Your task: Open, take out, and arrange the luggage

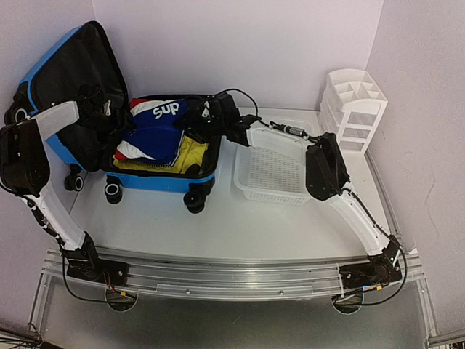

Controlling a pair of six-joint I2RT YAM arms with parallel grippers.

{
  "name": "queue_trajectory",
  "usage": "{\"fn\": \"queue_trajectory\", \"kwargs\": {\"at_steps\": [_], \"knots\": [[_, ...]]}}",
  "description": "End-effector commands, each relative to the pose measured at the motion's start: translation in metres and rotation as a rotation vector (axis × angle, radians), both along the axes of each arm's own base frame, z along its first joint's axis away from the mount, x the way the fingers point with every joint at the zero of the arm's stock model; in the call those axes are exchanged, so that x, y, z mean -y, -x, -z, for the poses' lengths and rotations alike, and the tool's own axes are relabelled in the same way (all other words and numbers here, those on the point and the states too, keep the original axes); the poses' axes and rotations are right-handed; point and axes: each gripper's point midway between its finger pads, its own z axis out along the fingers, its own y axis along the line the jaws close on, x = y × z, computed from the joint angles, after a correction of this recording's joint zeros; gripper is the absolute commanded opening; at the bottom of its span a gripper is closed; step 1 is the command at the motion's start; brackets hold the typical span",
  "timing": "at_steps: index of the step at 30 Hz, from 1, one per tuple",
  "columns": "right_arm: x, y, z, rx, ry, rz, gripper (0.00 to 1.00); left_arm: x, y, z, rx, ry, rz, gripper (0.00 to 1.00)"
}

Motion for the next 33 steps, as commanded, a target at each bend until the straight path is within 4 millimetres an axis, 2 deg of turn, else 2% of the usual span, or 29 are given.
{"fn": "queue_trajectory", "kwargs": {"at_steps": [1, 5, 7, 11, 14, 16, 22, 25, 31, 33], "knots": [[-0.021, 0.008, -0.027, 0.024, -0.131, -0.031, 0.58, 0.013, -0.011, 0.002, 0.044, 0.072, 0.033, 0.77], [-0.026, 0.011, -0.023, -0.006, -0.157, -0.037, 0.59, 0.017, -0.013, 0.015, 0.018, 0.088, 0.039, 0.76], [-0.026, 0.012, -0.027, -0.002, -0.167, -0.045, 0.60, 0.022, -0.012, 0.016, 0.015, 0.102, 0.052, 0.72], [-0.024, 0.013, -0.045, 0.033, -0.180, -0.047, 0.62, 0.034, -0.011, 0.010, 0.033, 0.121, 0.085, 0.55], [-0.029, 0.020, -0.052, 0.042, -0.198, -0.066, 0.62, 0.051, -0.007, 0.003, 0.031, 0.153, 0.125, 0.36], [-0.032, 0.026, -0.056, 0.048, -0.202, -0.078, 0.62, 0.052, -0.006, -0.005, 0.033, 0.160, 0.125, 0.27], [-0.036, 0.033, -0.046, 0.023, -0.191, -0.081, 0.63, 0.047, -0.004, -0.027, 0.078, 0.117, 0.129, 0.03], [-0.040, 0.035, -0.042, 0.018, -0.190, -0.083, 0.62, 0.049, -0.002, -0.030, 0.075, 0.128, 0.130, 0.00], [-0.039, 0.035, -0.047, 0.033, -0.181, -0.073, 0.16, 0.052, -0.002, -0.052, 0.123, 0.123, 0.150, 0.00], [-0.036, 0.034, -0.053, 0.051, -0.177, -0.067, 0.08, 0.053, -0.001, -0.060, 0.137, 0.120, 0.159, 0.00]]}}
